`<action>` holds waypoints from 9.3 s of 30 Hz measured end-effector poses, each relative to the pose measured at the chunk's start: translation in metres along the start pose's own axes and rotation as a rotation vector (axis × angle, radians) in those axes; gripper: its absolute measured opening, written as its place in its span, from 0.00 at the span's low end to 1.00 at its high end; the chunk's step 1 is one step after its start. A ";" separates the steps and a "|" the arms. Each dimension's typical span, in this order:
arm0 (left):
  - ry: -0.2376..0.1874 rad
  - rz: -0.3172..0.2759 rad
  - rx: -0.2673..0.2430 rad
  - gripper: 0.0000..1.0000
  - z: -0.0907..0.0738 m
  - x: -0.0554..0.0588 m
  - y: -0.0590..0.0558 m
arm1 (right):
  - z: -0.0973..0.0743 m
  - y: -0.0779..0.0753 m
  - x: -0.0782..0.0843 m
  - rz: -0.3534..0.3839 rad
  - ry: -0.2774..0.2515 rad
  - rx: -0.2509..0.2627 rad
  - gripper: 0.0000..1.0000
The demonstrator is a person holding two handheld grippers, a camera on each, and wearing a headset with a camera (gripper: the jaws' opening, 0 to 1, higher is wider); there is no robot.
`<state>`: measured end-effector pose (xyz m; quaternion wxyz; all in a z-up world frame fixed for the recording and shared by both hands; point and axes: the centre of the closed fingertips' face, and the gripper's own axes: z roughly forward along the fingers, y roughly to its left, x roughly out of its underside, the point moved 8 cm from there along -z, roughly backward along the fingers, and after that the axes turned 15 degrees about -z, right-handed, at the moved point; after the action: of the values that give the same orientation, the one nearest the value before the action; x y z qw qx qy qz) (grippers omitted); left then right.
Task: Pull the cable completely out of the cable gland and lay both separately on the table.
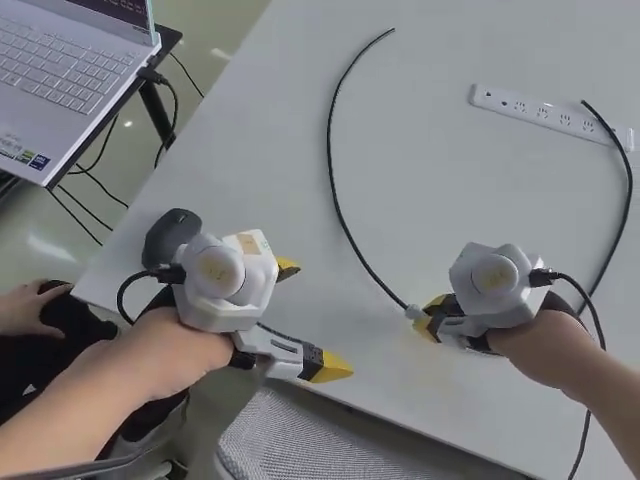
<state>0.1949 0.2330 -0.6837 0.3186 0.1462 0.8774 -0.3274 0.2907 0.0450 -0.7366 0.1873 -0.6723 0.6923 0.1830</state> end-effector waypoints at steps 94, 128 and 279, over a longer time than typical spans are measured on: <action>0.045 0.456 0.307 0.26 0.094 -0.057 -0.127 | -0.136 0.047 0.009 -0.380 -0.070 -0.177 0.06; 0.031 0.431 0.331 0.15 0.093 -0.059 -0.128 | -0.138 0.042 0.014 -0.329 -0.161 -0.184 0.09; -0.065 0.183 0.438 0.15 0.059 -0.073 -0.134 | -0.172 0.052 0.003 -0.225 -0.521 -0.161 0.07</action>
<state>0.2151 0.0907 -0.6055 0.3356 0.2800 0.7580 -0.4842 0.2359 -0.0432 -0.5898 0.3240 -0.6878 0.5252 0.3822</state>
